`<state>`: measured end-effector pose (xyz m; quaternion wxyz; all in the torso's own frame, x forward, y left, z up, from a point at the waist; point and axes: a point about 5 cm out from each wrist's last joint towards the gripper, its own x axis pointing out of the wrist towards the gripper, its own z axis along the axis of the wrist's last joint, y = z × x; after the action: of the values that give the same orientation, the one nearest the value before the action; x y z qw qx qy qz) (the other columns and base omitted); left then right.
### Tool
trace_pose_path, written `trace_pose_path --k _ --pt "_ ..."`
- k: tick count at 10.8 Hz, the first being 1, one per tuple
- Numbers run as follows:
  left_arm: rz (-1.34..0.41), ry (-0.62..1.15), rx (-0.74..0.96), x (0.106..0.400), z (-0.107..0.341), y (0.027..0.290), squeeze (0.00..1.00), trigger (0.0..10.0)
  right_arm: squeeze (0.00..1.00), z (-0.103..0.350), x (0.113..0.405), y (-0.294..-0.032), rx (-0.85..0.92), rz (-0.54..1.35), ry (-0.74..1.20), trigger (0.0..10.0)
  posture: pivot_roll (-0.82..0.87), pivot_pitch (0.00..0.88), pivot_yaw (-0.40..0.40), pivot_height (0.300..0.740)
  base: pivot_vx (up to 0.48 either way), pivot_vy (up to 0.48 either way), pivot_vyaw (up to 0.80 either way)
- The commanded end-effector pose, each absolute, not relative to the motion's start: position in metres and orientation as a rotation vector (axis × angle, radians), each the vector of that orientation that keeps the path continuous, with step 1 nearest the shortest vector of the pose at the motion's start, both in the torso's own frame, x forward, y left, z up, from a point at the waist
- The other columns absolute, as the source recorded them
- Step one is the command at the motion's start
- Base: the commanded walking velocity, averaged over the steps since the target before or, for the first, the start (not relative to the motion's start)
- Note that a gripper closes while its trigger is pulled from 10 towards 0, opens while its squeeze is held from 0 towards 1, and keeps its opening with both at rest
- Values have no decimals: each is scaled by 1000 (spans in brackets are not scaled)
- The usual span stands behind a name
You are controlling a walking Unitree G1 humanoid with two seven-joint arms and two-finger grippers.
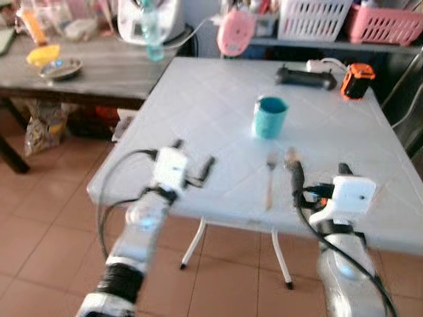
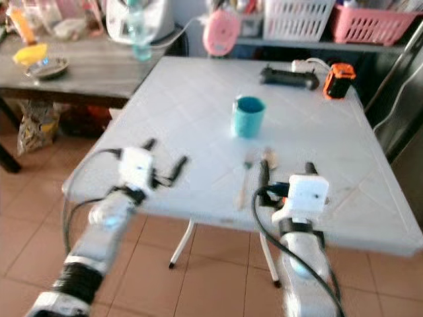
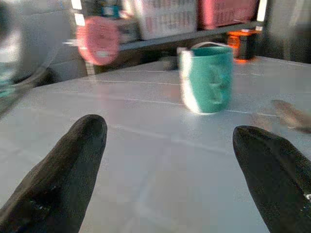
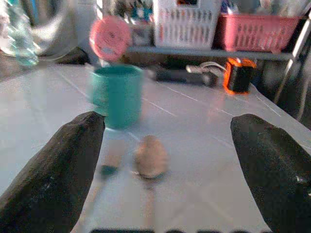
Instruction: Setting the table
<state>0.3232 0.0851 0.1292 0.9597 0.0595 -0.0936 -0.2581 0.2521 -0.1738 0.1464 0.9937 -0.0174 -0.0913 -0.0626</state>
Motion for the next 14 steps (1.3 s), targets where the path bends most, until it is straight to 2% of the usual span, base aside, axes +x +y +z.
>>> trace_pose_path --k 1,5,6,8,9,14 --pt "-527 -199 150 324 133 95 0 10000 486 150 251 -169 -7 -120 -199 10000 81 112 22 740 0 0 0" --pt "-618 -180 145 333 143 105 0 10000 475 147 252 -157 34 -88 -185 10000 86 116 23 740 0 0 0" --pt "-735 -90 104 330 138 105 0 10000 471 135 255 -149 88 -60 -127 10000 90 123 23 740 0 0 0" --pt "-917 -38 137 314 132 104 0 10000 451 131 257 -143 92 -36 -97 10000 99 125 24 740 0 0 0" --pt "-981 -30 143 309 130 100 0 10000 0 125 260 -143 93 -30 -67 10000 102 127 22 740 0 0 0" --pt "-1085 10 106 299 128 86 0 10000 0 110 282 -132 93 -46 24 10000 96 124 16 740 0 0 0"
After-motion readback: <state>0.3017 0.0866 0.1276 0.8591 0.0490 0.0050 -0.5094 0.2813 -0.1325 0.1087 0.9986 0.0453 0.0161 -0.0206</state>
